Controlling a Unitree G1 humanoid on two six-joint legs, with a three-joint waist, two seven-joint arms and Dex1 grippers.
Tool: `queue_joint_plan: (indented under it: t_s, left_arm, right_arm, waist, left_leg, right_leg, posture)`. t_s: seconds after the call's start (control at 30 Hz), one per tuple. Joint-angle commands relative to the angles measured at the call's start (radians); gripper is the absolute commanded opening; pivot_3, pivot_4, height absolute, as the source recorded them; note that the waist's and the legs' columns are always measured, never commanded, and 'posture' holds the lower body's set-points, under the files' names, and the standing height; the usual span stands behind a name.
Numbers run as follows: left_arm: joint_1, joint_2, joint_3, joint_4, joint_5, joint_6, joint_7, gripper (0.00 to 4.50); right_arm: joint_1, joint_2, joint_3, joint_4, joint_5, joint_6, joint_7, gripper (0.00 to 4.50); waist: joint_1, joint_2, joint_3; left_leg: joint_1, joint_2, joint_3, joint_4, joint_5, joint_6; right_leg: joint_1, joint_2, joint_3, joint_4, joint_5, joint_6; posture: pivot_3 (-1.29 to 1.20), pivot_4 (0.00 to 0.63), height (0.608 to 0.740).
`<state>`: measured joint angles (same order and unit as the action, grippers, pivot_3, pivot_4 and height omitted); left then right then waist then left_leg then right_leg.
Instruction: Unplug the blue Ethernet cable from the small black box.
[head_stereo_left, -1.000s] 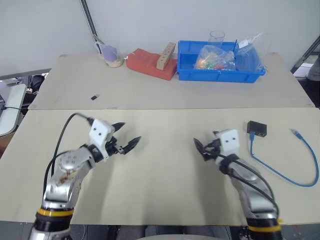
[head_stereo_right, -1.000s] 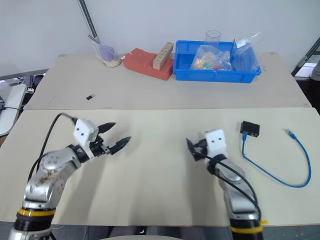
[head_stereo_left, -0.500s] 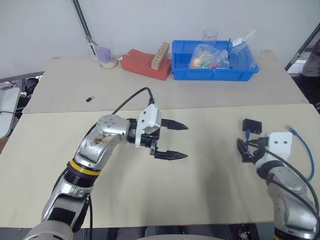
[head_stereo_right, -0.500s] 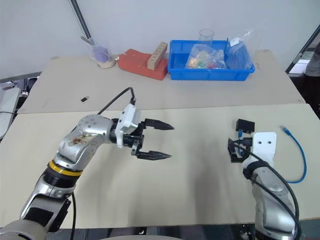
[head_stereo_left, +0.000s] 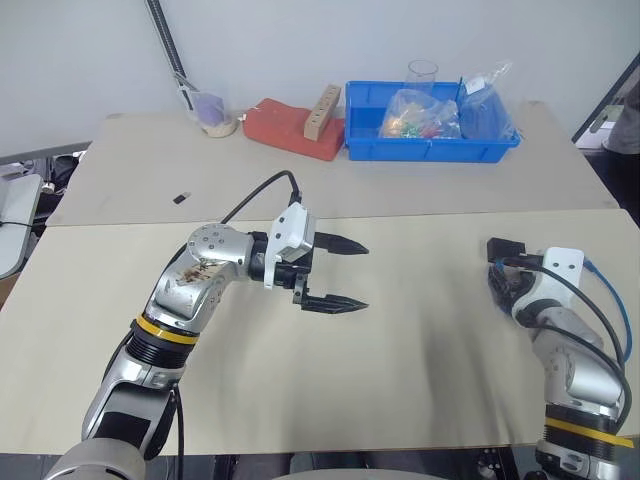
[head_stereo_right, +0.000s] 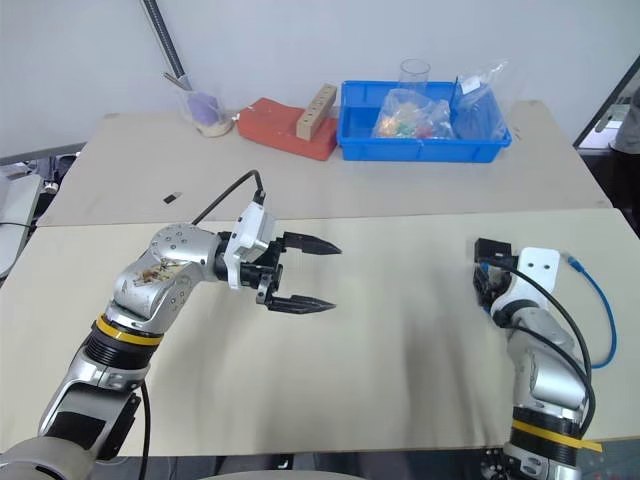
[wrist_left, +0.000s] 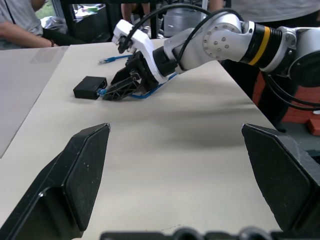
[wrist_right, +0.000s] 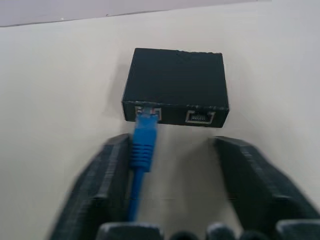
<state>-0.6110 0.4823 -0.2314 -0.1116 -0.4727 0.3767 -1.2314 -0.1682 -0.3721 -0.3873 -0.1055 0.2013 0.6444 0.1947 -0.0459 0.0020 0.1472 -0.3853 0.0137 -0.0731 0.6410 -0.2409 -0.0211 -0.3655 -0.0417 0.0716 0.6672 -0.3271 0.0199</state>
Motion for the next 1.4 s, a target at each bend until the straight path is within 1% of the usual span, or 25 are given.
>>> queue_joint_plan:
  t_s: [0.03, 0.1, 0.13, 0.2, 0.27, 0.3, 0.33, 0.37, 0.4, 0.47, 0.53, 0.6, 0.67, 0.8, 0.9, 1.1, 1.2, 1.33, 1.4]
  left_arm:
    - [0.001, 0.006, 0.038, -0.034, -0.017, 0.000, 0.012, 4.50]
    - [0.000, 0.002, 0.053, -0.044, -0.034, 0.022, 0.030, 4.50]
    - [-0.003, 0.000, 0.065, -0.049, -0.045, 0.038, 0.041, 4.50]
    - [-0.007, 0.002, 0.084, -0.048, -0.062, 0.058, 0.050, 4.50]
    - [-0.012, 0.004, 0.106, -0.048, -0.079, 0.077, 0.066, 4.50]
    - [-0.016, 0.002, 0.130, -0.047, -0.104, 0.114, 0.089, 4.50]
    - [-0.018, 0.003, 0.149, -0.042, -0.122, 0.139, 0.100, 4.50]
    - [-0.024, -0.002, 0.177, -0.034, -0.155, 0.188, 0.131, 4.50]
    - [-0.028, -0.002, 0.200, -0.022, -0.179, 0.221, 0.148, 4.50]
    - [-0.031, 0.002, 0.249, 0.009, -0.252, 0.343, 0.193, 4.50]
    - [-0.041, 0.008, 0.286, 0.042, -0.317, 0.448, 0.216, 4.50]
    - [-0.052, 0.024, 0.293, 0.063, -0.339, 0.507, 0.216, 4.50]
    - [-0.065, 0.042, 0.292, 0.086, -0.341, 0.535, 0.202, 4.50]
    - [-0.089, 0.054, 0.280, 0.130, -0.314, 0.529, 0.193, 4.50]
    - [-0.097, 0.054, 0.278, 0.138, -0.303, 0.516, 0.189, 4.50]
    - [-0.073, 0.046, 0.286, 0.094, -0.306, 0.513, 0.207, 4.50]
    - [-0.052, 0.058, 0.303, 0.063, -0.322, 0.520, 0.205, 3.62]
    - [-0.028, 0.075, 0.310, 0.030, -0.333, 0.535, 0.206, 1.71]
    - [-0.022, 0.082, 0.311, 0.024, -0.337, 0.535, 0.206, 0.66]
  right_arm:
    - [-0.001, 0.006, 0.042, 0.018, -0.003, -0.024, 0.011, 1.21]
    - [0.011, -0.002, 0.056, 0.009, -0.005, -0.049, 0.029, 0.51]
    - [0.020, -0.019, 0.069, 0.000, -0.011, -0.069, 0.050, 0.09]
    - [0.031, -0.042, 0.092, -0.015, -0.019, -0.097, 0.076, 0.03]
    - [0.050, -0.116, 0.135, -0.050, -0.035, -0.153, 0.164, 0.03]
    - [0.059, -0.183, 0.177, -0.085, -0.042, -0.216, 0.259, 0.03]
    - [0.061, -0.227, 0.210, -0.108, -0.048, -0.258, 0.322, 0.03]
    - [0.058, -0.284, 0.252, -0.125, -0.072, -0.339, 0.389, 0.03]
    - [0.050, -0.320, 0.288, -0.133, -0.093, -0.395, 0.429, 0.03]
    - [-0.021, -0.418, 0.367, -0.092, -0.188, -0.676, 0.517, 0.03]
    - [-0.112, -0.464, 0.433, -0.023, -0.262, -0.919, 0.558, 0.03]
    - [-0.213, -0.471, 0.488, 0.070, -0.315, -1.131, 0.570, 0.03]
    - [-0.324, -0.455, 0.542, 0.168, -0.368, -1.306, 0.566, 0.03]
    - [-0.508, -0.389, 0.618, 0.342, -0.453, -1.542, 0.525, 0.03]
    - [-0.600, -0.340, 0.657, 0.435, -0.505, -1.646, 0.496, 0.03]
    - [-0.680, -0.276, 0.689, 0.507, -0.538, -1.722, 0.449, 0.03]
    - [-0.694, -0.256, 0.699, 0.526, -0.547, -1.730, 0.439, 0.03]
    - [-0.708, -0.244, 0.713, 0.550, -0.547, -1.742, 0.427, 0.03]
    - [-0.716, -0.240, 0.723, 0.558, -0.537, -1.742, 0.433, 0.03]
  waist:
    - [-0.001, 0.000, 0.000]
    - [-0.001, 0.000, 0.000]
    - [-0.001, 0.000, 0.000]
    - [0.001, 0.000, 0.000]
    - [0.002, 0.000, 0.000]
    - [0.002, 0.001, 0.000]
    - [0.002, 0.001, 0.001]
    - [0.001, 0.001, 0.001]
    - [-0.001, 0.002, 0.001]
    - [-0.004, 0.001, 0.001]
    - [-0.008, 0.001, 0.001]
    - [-0.009, 0.000, 0.002]
    - [-0.006, -0.001, 0.002]
    - [0.001, -0.002, 0.003]
    - [0.003, -0.002, 0.003]
    - [0.002, -0.002, 0.003]
    - [0.000, -0.002, 0.003]
    - [-0.001, -0.002, 0.003]
    - [-0.001, -0.002, 0.003]
  left_leg:
    - [0.000, 0.000, 0.000, 0.000, 0.000, 0.000]
    - [0.000, 0.000, 0.000, 0.000, 0.000, 0.000]
    - [0.000, 0.000, 0.000, 0.000, 0.000, 0.000]
    - [0.000, 0.000, 0.000, 0.000, 0.000, 0.000]
    - [0.000, 0.000, 0.000, 0.000, 0.000, 0.000]
    - [0.000, 0.000, 0.000, 0.000, 0.000, 0.000]
    - [-0.001, 0.000, 0.000, 0.000, 0.000, 0.000]
    - [-0.001, -0.001, 0.000, 0.000, 0.000, 0.000]
    - [-0.001, -0.001, 0.000, 0.001, 0.000, 0.000]
    - [0.000, 0.000, 0.000, 0.000, 0.000, 0.000]
    - [0.001, 0.000, 0.000, 0.000, 0.000, 0.000]
    - [0.001, 0.000, 0.000, 0.001, 0.000, 0.000]
    - [0.001, 0.000, -0.001, 0.001, 0.000, 0.000]
    - [0.000, 0.000, 0.000, 0.001, 0.000, -0.001]
    - [0.000, 0.000, -0.001, 0.002, 0.001, -0.001]
    - [0.000, 0.000, -0.001, 0.002, 0.001, -0.002]
    - [0.000, 0.000, -0.001, 0.002, 0.001, -0.002]
    - [0.001, 0.001, -0.001, 0.002, 0.001, -0.002]
    - [0.001, 0.000, -0.002, 0.002, 0.001, -0.002]
  right_leg:
    - [0.000, 0.000, 0.000, 0.000, 0.000, 0.000]
    - [0.000, 0.000, 0.000, 0.000, 0.000, 0.000]
    - [0.000, 0.000, 0.000, 0.000, 0.000, 0.000]
    - [0.000, 0.000, 0.000, 0.000, 0.000, 0.000]
    - [0.000, 0.000, 0.000, 0.000, 0.000, 0.000]
    - [0.000, 0.000, 0.000, 0.000, 0.000, 0.000]
    - [0.000, 0.000, 0.000, -0.001, 0.000, 0.000]
    - [0.000, 0.000, 0.000, -0.001, 0.000, 0.000]
    - [0.000, 0.000, 0.000, -0.001, 0.000, 0.000]
    - [0.000, 0.000, 0.000, -0.001, 0.000, 0.000]
    - [0.000, 0.000, 0.000, -0.001, 0.000, 0.000]
    - [0.000, 0.000, -0.001, -0.001, 0.000, 0.001]
    - [0.001, 0.001, -0.002, -0.001, 0.000, 0.001]
    - [0.001, -0.001, -0.002, -0.002, 0.000, 0.000]
    - [0.000, -0.001, -0.002, -0.001, 0.000, 0.000]
    - [0.000, -0.001, -0.002, 0.000, 0.000, 0.000]
    - [0.000, -0.001, -0.002, 0.005, 0.000, 0.000]
    - [0.000, -0.001, -0.002, 0.007, 0.000, 0.000]
    - [0.000, -0.001, -0.002, 0.007, 0.000, 0.000]
  posture:
    - [0.00, 0.150, 0.740]
    - [0.00, 0.150, 0.740]
    - [0.00, 0.150, 0.740]
    - [0.00, 0.150, 0.740]
    - [0.00, 0.150, 0.740]
    - [0.00, 0.150, 0.740]
    - [0.00, 0.150, 0.740]
    - [0.00, 0.150, 0.740]
    - [0.00, 0.150, 0.740]
    - [0.00, 0.150, 0.740]
    - [0.00, 0.150, 0.740]
    - [0.00, 0.150, 0.740]
    - [0.00, 0.150, 0.740]
    - [0.00, 0.150, 0.740]
    - [0.00, 0.150, 0.740]
    - [0.00, 0.150, 0.740]
    - [0.00, 0.150, 0.740]
    - [0.00, 0.150, 0.740]
    - [0.00, 0.150, 0.740]
